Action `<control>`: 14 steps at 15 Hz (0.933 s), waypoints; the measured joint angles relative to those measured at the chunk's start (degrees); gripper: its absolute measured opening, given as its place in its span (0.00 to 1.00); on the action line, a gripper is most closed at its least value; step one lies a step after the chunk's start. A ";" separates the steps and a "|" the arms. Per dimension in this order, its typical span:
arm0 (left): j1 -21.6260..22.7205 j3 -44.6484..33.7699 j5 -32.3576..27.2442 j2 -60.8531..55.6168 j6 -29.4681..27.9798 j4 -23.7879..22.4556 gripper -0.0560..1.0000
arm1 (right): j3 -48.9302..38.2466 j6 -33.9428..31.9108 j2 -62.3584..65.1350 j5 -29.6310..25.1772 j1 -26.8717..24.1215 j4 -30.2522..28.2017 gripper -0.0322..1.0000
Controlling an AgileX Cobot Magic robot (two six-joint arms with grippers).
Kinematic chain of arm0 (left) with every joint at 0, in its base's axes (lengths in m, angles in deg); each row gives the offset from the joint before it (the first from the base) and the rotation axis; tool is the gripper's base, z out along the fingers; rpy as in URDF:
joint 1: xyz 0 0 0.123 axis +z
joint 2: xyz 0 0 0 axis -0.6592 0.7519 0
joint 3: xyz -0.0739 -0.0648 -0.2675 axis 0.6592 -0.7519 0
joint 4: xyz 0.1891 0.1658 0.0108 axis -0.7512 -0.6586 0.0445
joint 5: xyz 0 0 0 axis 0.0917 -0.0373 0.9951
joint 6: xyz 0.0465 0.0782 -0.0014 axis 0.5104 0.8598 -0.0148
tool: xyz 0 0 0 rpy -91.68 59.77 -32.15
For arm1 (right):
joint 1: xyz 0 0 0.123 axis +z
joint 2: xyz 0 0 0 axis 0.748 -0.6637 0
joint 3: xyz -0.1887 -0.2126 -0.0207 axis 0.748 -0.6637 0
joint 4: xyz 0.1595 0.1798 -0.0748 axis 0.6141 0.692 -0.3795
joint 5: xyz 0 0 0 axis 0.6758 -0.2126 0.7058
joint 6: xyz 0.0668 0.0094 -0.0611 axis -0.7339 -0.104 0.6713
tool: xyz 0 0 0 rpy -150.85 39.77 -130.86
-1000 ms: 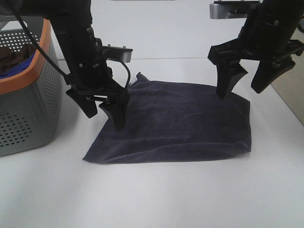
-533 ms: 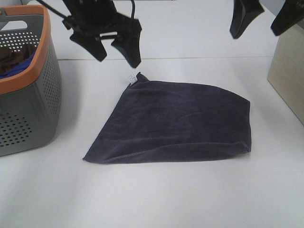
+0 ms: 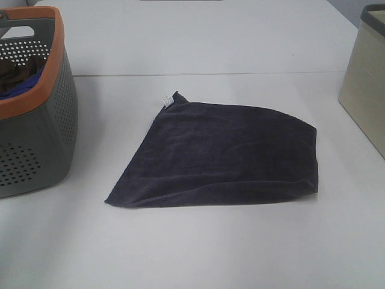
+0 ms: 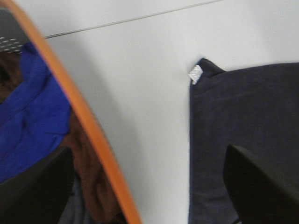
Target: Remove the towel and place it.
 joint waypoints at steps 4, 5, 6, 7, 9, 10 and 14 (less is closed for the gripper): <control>10.37 -13.01 0.00 -11.40 0.52 -1.89 0.82 | -7.28 2.75 4.13 0.00 -2.35 -0.34 0.68; 11.23 -16.84 0.00 -14.38 0.92 -2.41 0.82 | -9.05 2.86 4.93 0.00 -2.35 -0.34 0.68; 11.40 -19.08 0.00 -15.64 0.97 -2.64 0.82 | -12.61 2.92 7.39 0.06 -2.35 -0.34 0.68; 11.40 -25.44 0.00 -20.45 1.15 -3.55 0.82 | -18.74 2.92 11.86 0.00 -2.35 -0.34 0.68; 11.40 -31.63 -0.11 -26.01 1.15 -4.07 0.82 | -24.81 2.92 17.48 0.00 -2.35 -0.34 0.70; 11.40 -35.24 -0.23 -29.79 1.15 -4.47 0.82 | -28.02 2.92 21.54 0.00 -2.35 -0.34 0.72; 11.40 -47.96 0.29 -45.55 0.69 -7.05 0.82 | -42.46 2.23 40.79 -0.11 -2.35 -0.34 0.79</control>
